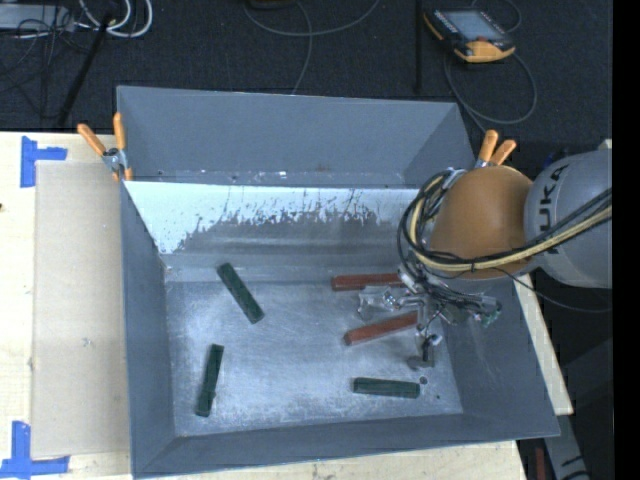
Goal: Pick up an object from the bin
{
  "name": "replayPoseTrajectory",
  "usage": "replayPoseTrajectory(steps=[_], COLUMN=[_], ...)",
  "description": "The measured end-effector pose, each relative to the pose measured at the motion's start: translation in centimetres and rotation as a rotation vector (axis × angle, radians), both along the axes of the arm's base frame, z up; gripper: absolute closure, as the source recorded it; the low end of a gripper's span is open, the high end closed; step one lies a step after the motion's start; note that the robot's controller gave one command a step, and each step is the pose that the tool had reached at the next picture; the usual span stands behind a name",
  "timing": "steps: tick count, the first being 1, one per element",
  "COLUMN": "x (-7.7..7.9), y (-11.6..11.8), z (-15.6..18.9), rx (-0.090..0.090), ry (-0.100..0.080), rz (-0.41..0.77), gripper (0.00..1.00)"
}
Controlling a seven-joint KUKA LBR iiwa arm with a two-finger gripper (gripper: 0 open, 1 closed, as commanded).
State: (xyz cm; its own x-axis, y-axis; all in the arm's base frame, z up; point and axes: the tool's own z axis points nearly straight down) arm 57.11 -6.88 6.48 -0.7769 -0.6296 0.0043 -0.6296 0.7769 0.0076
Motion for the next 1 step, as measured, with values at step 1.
replayPoseTrajectory(steps=[1], x=[0.28], y=[-0.01], z=[0.51], rx=[-0.001], ry=[-0.009], rz=[0.001], gripper=[1.0])
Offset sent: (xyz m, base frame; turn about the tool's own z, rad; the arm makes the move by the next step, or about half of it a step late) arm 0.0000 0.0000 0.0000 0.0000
